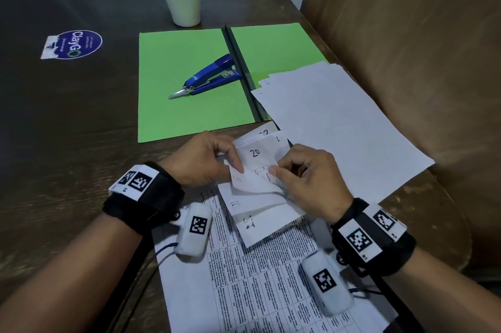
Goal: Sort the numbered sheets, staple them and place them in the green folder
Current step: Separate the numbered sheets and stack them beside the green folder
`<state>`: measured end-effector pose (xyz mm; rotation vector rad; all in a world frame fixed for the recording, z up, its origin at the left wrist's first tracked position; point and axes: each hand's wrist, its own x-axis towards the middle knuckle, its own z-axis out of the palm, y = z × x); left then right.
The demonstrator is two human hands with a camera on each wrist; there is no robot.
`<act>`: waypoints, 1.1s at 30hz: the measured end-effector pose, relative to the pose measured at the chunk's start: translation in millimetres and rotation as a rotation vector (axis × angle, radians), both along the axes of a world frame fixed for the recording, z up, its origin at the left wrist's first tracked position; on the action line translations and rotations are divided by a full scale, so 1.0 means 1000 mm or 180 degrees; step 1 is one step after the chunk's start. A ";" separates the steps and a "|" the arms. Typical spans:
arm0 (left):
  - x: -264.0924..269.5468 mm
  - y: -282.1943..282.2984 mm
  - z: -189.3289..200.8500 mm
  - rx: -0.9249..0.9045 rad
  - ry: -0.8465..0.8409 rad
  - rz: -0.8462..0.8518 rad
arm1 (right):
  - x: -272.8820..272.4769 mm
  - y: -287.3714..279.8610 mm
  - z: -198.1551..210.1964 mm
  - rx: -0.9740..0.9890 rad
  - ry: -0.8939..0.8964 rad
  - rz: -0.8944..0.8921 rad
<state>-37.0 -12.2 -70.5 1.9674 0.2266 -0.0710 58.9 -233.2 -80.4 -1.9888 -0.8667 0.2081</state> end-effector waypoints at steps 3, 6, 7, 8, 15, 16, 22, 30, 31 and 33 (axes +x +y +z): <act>0.001 -0.001 0.001 -0.0092 -0.0002 0.0052 | 0.001 -0.003 -0.004 0.0059 -0.0026 0.0023; 0.002 -0.006 0.003 -0.0281 -0.0043 0.0236 | -0.001 -0.004 -0.007 0.0264 0.0338 -0.0089; 0.002 -0.006 0.002 -0.0298 -0.0079 0.0267 | -0.002 -0.004 -0.007 0.0349 0.0404 -0.0143; 0.002 -0.006 0.001 -0.0308 -0.0131 0.0287 | -0.003 -0.004 -0.007 0.0420 0.0430 -0.0187; 0.004 -0.006 -0.003 -0.0308 -0.0507 0.0166 | -0.006 -0.007 -0.007 0.0360 0.0552 0.0399; 0.004 -0.007 -0.003 -0.0268 -0.0505 0.0125 | -0.005 -0.007 -0.007 0.0310 0.0603 0.0454; 0.003 -0.006 -0.003 -0.0171 -0.0324 0.0091 | -0.009 -0.005 0.002 0.0351 0.0803 0.0254; 0.002 -0.007 -0.001 -0.0213 -0.0339 0.0152 | -0.012 -0.006 0.006 0.0281 0.0907 0.0434; 0.001 -0.008 0.000 -0.0156 -0.0337 0.0098 | -0.011 -0.006 0.007 0.0288 0.1001 0.0401; 0.001 -0.007 0.001 -0.0045 -0.0351 0.0025 | -0.008 -0.005 0.004 0.0267 0.1155 0.0276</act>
